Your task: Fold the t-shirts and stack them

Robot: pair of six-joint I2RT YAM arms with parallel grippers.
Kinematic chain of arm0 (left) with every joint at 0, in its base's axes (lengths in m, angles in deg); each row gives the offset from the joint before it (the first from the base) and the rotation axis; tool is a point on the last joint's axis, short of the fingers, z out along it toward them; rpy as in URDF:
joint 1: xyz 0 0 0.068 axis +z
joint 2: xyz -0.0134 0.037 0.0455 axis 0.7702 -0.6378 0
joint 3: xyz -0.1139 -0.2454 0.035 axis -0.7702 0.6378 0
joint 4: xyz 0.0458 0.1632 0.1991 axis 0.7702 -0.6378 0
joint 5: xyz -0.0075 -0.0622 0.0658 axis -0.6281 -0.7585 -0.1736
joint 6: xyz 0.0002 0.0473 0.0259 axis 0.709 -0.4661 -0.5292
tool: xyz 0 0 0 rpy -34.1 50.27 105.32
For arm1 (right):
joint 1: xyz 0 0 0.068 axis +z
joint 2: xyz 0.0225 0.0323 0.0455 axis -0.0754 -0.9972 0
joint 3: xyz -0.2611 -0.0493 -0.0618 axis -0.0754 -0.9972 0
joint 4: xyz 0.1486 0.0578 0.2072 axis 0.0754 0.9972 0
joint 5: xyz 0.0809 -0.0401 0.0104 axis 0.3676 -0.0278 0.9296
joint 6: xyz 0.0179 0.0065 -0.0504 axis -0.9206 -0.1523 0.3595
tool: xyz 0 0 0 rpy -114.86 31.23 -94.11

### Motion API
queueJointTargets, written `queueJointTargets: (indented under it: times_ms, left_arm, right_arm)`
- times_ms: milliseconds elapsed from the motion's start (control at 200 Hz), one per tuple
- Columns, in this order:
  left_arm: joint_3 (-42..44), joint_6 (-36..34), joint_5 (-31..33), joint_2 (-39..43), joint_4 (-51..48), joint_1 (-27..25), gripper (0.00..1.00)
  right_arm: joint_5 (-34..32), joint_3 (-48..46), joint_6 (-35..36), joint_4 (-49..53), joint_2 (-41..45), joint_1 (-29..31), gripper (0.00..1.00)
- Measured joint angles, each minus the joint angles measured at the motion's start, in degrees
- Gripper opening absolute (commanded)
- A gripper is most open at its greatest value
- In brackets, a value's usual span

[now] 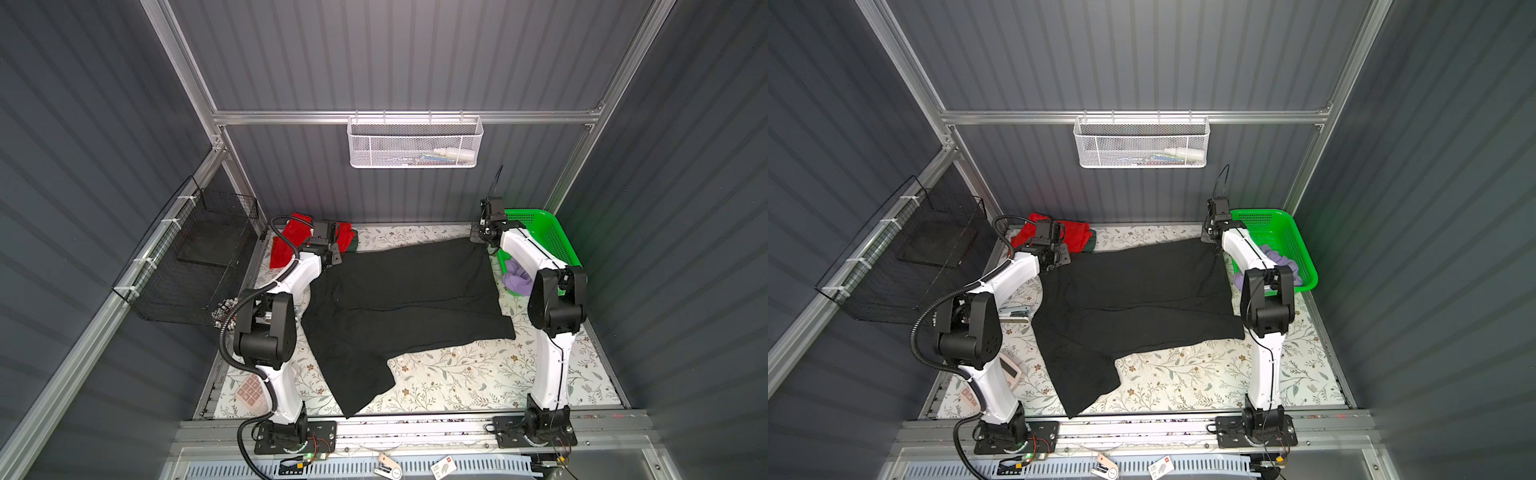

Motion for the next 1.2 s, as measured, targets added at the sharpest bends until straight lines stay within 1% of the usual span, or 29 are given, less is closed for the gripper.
queueJointTargets:
  times_ms: [205,310,425,800,1016,1201]
  left_arm:
    - [1.2,0.0,0.8,2.9,0.5,0.0,0.00]
    - [1.2,0.0,1.0,3.3,1.1,0.0,0.00]
    - [1.2,0.0,0.9,3.2,1.2,0.0,0.00]
    - [1.3,0.0,-0.6,1.3,1.2,0.0,0.00]
    - [6.7,1.1,-0.2,1.4,3.2,0.0,0.00]
    - [12.8,2.5,0.4,2.3,4.7,0.0,0.00]
  right_arm:
    - [-0.3,-3.8,0.0,-1.9,9.6,0.0,0.00]
    - [-1.0,-4.8,-0.1,-3.7,11.9,0.0,0.00]
    - [-1.1,-4.8,-0.6,-3.9,10.6,0.0,0.00]
    - [-1.2,-4.7,-0.6,-3.2,1.4,0.0,0.00]
    - [-2.5,-5.7,-0.8,-4.0,1.1,-0.2,0.00]
    - [-3.5,-11.6,-1.5,-6.1,3.3,-0.6,0.00]
